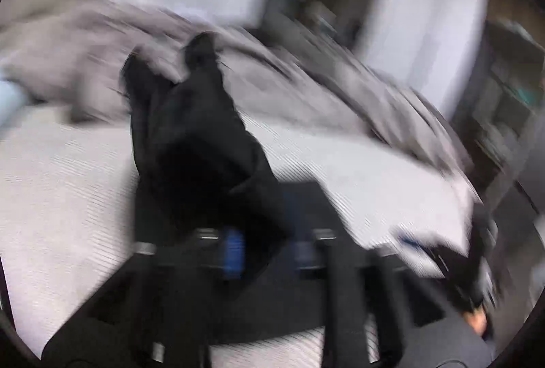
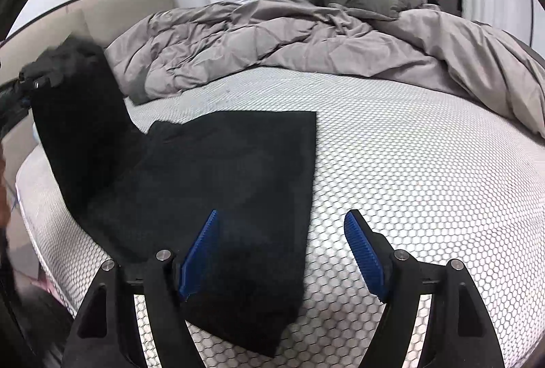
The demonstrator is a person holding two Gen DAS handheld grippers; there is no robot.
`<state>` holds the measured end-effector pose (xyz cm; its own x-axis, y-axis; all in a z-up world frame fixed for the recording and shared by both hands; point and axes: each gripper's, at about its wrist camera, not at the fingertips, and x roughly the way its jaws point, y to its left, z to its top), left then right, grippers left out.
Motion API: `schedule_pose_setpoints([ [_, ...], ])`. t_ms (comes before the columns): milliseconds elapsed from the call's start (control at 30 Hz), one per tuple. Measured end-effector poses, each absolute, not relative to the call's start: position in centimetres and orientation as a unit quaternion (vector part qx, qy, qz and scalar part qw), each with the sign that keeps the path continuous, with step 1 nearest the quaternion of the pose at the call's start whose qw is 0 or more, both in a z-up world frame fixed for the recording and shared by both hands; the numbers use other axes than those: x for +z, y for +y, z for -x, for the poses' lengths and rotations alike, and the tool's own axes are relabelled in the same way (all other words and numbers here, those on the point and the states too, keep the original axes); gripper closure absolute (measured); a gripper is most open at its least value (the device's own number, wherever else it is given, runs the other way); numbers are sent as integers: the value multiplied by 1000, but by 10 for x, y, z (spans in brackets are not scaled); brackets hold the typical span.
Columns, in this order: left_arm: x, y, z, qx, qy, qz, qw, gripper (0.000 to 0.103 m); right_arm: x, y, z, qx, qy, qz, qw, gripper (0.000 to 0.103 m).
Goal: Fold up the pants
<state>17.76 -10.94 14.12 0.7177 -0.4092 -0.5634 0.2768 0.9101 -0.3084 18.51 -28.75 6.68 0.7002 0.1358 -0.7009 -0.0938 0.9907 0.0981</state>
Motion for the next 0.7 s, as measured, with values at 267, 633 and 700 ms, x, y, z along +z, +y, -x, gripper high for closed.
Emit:
schedule_pose_setpoints([
  [267, 100, -118, -145, -241, 368, 75, 895, 27, 61, -310, -187, 44, 400, -51, 914, 25],
  [633, 33, 22, -198, -49, 395, 138, 907, 20, 35, -298, -211, 209, 435, -216, 849, 53],
  [700, 29, 33, -197, -39, 398, 152, 904, 20, 28, -295, -218, 214, 448, -233, 836, 53],
])
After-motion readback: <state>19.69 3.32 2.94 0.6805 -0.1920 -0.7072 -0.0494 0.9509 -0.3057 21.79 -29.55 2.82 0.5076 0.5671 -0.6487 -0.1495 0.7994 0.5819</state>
